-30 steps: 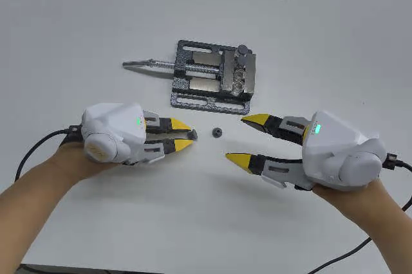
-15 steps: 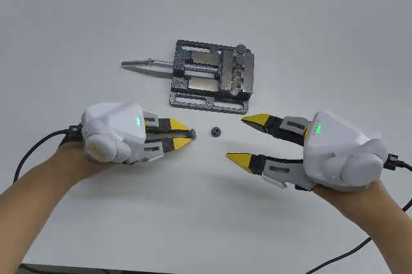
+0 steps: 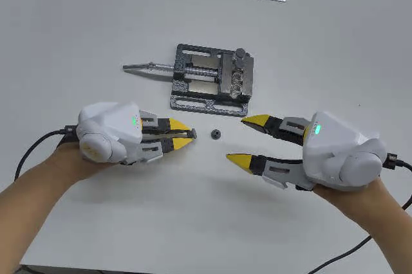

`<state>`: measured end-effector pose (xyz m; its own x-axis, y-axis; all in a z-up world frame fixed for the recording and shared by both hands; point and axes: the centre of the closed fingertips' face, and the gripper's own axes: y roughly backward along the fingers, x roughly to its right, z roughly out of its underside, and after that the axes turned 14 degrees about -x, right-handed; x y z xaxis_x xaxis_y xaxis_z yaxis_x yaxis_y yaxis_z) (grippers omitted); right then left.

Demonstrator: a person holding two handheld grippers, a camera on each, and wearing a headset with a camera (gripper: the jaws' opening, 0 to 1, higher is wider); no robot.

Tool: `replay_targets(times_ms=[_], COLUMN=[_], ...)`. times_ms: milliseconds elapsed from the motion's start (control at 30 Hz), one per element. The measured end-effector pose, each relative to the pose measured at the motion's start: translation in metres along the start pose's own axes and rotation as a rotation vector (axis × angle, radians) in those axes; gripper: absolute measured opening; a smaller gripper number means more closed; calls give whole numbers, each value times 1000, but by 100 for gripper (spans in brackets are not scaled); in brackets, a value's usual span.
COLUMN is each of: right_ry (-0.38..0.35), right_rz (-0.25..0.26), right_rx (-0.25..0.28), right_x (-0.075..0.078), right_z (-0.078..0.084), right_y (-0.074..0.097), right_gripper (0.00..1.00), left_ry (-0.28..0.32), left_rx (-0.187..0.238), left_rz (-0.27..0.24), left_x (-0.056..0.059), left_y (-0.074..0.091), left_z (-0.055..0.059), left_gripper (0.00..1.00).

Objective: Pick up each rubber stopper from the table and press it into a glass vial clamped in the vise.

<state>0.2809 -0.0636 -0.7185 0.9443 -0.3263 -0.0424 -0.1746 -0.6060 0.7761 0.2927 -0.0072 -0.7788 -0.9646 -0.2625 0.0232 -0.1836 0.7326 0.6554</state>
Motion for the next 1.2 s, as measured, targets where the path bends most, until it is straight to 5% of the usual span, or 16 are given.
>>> replay_targets(times_ms=[267, 800, 1200], right_ry=[37, 161, 238], right_rz=[12, -5, -48], right_rx=[-1, 1, -27], right_x=[4, 2, 1], right_z=[-9, -44, -56], right_y=[9, 24, 25], right_gripper=[38, 33, 26], left_ry=[-25, -104, -116], left_rx=[16, 100, 162], left_rz=[-13, -39, -23], left_x=[1, 4, 3], left_y=[14, 44, 53], left_z=[-12, -64, -81], left_gripper=[3, 3, 3])
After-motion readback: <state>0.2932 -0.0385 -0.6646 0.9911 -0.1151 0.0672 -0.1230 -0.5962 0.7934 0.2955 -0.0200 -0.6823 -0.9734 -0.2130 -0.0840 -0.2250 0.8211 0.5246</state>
